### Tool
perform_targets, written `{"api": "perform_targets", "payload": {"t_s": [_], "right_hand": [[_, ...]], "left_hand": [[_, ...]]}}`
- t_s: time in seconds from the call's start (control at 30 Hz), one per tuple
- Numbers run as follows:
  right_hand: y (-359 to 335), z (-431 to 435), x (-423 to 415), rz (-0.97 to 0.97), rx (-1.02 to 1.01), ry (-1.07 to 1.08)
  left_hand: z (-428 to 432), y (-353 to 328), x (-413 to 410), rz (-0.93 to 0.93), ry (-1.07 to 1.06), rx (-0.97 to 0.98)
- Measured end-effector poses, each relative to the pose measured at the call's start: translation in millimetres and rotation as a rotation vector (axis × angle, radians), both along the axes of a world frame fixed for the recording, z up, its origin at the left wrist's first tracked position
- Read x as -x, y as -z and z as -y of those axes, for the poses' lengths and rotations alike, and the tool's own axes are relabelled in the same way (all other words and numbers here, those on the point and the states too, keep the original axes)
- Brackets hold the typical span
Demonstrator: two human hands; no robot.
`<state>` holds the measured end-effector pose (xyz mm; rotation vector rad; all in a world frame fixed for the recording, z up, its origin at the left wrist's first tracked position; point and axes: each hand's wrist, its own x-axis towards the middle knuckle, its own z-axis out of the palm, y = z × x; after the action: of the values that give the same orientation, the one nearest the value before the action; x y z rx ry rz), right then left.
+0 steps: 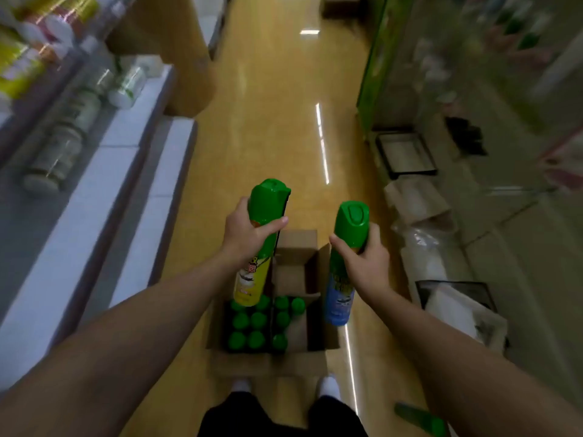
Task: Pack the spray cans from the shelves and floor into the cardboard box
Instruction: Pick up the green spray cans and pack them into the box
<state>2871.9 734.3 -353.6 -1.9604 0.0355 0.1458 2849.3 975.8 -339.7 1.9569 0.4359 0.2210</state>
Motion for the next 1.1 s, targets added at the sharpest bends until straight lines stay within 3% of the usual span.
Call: {"api": "perform_targets", "payload": {"t_s": [0.2,0.43,0.73,1.1], "right_hand": [[93.4,-24.1,6.6,-0.241,0.117,-0.132],[194.9,-54.0,26.7,-0.349,0.282,-0.043],[292.1,-60.5,51.7,-0.420,0.396,0.105],[360.5,-67.6,63.7,-0.402,0.495,0.095]], "left_hand": [[-49.9,79.5,24.4,-0.202,-0.114,0.027],[-109.1,193.2,58.3,-0.427,-0.101,0.055],[-148.1,305.1,96.3,-0.587,0.147,-0.165],[-169.2,377.7,134.3,-0.626,0.337,-0.155]]}}
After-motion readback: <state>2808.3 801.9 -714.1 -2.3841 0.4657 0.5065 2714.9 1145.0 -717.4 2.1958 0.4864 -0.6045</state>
